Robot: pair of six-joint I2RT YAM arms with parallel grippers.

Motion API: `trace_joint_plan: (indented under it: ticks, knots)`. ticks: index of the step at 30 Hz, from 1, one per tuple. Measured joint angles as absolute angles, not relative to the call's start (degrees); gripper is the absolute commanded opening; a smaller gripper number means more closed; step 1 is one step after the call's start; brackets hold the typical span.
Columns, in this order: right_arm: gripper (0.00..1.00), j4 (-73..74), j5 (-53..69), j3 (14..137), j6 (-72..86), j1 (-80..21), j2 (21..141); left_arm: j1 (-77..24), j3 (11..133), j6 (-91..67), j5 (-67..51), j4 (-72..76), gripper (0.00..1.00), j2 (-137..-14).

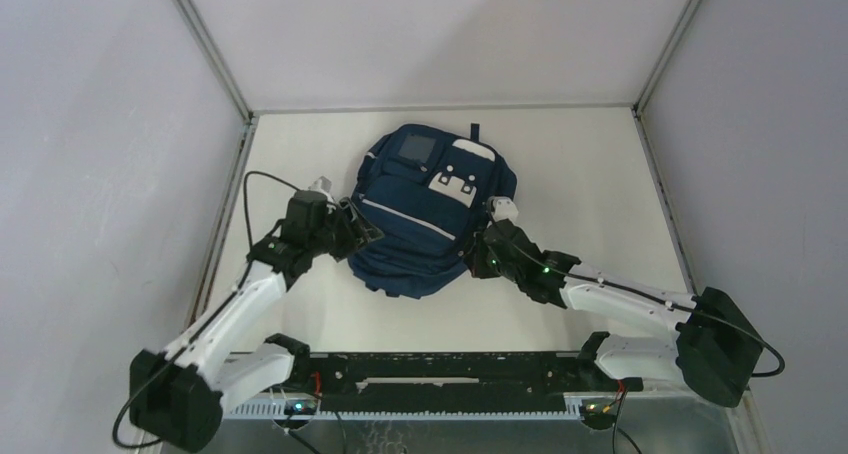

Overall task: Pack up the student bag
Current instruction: Zip the student bag at the center of the board.

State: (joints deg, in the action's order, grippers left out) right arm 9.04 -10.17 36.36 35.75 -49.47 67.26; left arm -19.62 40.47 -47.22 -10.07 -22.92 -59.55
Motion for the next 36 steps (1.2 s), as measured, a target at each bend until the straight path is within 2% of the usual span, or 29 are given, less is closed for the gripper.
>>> trace_joint_plan:
  ticks: [5,8,19,23,27,30,31,33,34,36]
  knots:
    - [0.00,9.6,-10.7,37.0,35.7,-50.2,67.6,-25.3,40.1,-50.3,-5.7,-25.5,0.61,-49.8]
    - [0.00,9.6,-10.7,37.1,35.6,-50.3,68.0,-28.4,38.3,-54.5,-4.5,-23.4,0.61,-48.4]
    - [0.00,9.7,-10.4,37.3,35.4,-50.3,68.9,-38.6,36.5,-69.8,-1.7,-14.6,0.62,-64.9]
    - [0.00,10.1,-10.4,37.5,35.4,-50.3,68.9,-38.9,36.5,-72.7,-1.6,-12.8,0.59,-66.6]
    - [0.00,10.2,-10.5,38.0,35.3,-50.3,68.9,-39.1,36.5,-73.7,-0.2,-11.5,0.49,-67.9]
    - [0.00,10.4,-10.6,38.0,35.2,-50.4,68.9,-39.3,36.5,-73.7,0.4,-11.2,0.37,-69.8]
    - [0.00,10.6,-10.7,38.0,35.2,-50.4,68.9,-39.2,36.6,-73.6,0.6,-11.2,0.31,-70.8]
    - [0.00,11.0,-11.2,38.0,35.1,-50.6,68.9,-39.1,36.6,-73.7,0.8,-11.2,0.09,-72.5]
    - [0.00,11.2,-11.4,38.0,35.1,-50.7,68.9,-38.9,36.6,-73.4,0.9,-11.3,0.01,-73.3]
    - [0.00,11.4,-11.8,38.0,35.0,-51.1,68.9,-38.0,36.6,-73.5,0.3,-10.9,0.00,-74.1]
